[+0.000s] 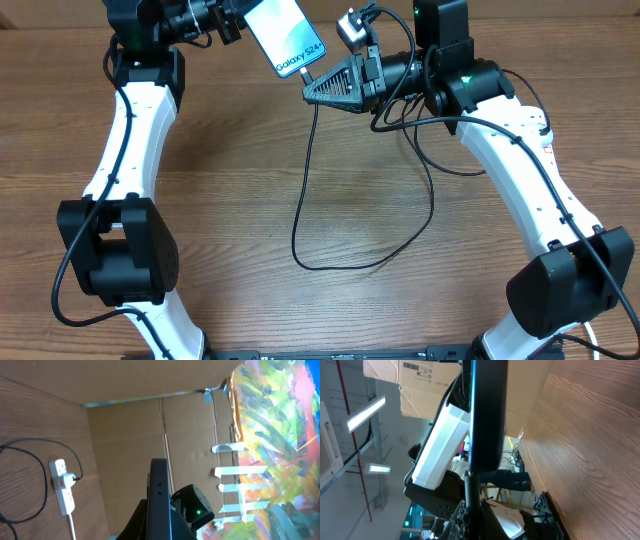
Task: Plug charger to phone and switch on socket
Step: 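Insert the plug into the phone's port, holding phone with left gripper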
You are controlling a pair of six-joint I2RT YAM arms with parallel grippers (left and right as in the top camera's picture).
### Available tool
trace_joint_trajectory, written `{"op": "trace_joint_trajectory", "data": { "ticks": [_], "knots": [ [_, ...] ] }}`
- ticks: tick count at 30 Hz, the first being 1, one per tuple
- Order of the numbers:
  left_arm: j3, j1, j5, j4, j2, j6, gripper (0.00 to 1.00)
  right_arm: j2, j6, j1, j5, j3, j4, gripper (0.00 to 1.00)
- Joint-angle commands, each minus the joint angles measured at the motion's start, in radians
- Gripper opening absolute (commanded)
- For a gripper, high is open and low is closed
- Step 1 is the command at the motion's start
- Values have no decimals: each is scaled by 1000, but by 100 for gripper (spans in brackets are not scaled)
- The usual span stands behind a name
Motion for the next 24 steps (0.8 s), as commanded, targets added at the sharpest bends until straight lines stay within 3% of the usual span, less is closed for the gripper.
{"op": "trace_joint_trajectory", "data": {
  "ticks": [1, 24],
  "knots": [
    [19, -2, 18, 11, -32, -15, 4, -19, 5, -3, -6, 23, 7, 4],
    [19, 0, 41, 10, -32, -42, 5, -19, 4, -3, -7, 23, 7, 4]
  ]
}}
